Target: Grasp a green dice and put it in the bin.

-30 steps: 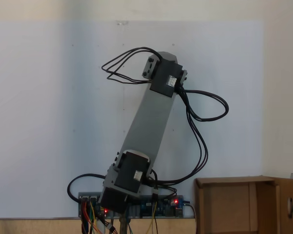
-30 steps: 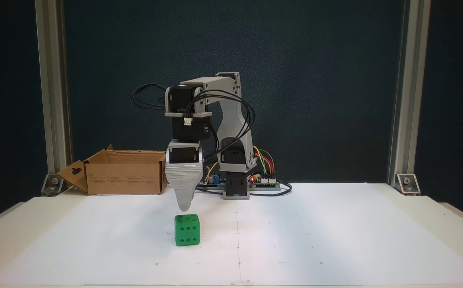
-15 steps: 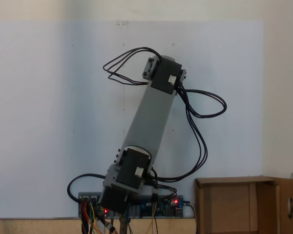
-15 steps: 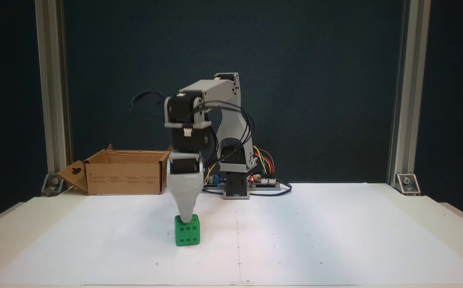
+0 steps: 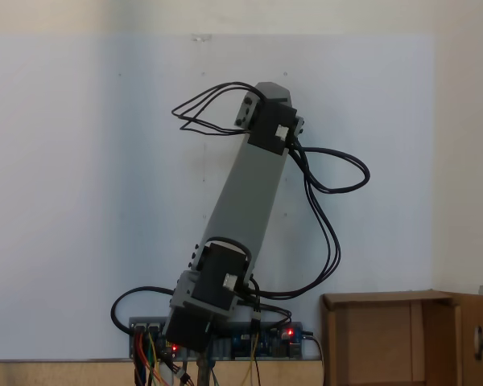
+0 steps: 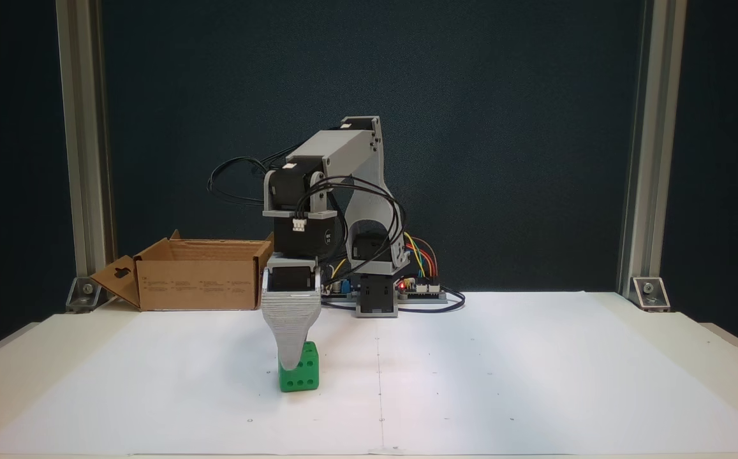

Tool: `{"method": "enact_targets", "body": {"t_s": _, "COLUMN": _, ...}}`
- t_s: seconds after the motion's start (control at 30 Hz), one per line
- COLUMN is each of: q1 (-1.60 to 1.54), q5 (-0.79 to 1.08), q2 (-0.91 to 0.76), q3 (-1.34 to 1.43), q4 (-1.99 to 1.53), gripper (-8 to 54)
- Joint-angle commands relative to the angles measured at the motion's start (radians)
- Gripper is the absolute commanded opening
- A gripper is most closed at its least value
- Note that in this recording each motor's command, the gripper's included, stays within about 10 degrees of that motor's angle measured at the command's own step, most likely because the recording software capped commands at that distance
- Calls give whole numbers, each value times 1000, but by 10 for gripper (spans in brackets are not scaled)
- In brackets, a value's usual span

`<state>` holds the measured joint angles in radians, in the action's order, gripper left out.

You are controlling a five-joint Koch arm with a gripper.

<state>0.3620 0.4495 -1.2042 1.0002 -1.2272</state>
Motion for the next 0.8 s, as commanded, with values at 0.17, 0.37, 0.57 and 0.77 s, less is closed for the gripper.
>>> {"method": "enact_targets", "body": {"t_s": 0.17, "q1": -3, "q5": 74, "q2": 2, "q3": 26, "q4": 34, "gripper": 439}}
{"method": "enact_targets", "body": {"t_s": 0.37, "q1": -2, "q5": 74, "q2": 2, "q3": 74, "q4": 81, "gripper": 430}}
{"method": "enact_targets", "body": {"t_s": 0.57, "q1": 2, "q5": 74, "q2": 9, "q3": 107, "q4": 118, "gripper": 419}}
{"method": "enact_targets", "body": {"t_s": 0.77, "q1": 8, "q5": 74, "q2": 9, "q3": 144, "q4": 176, "gripper": 381}}
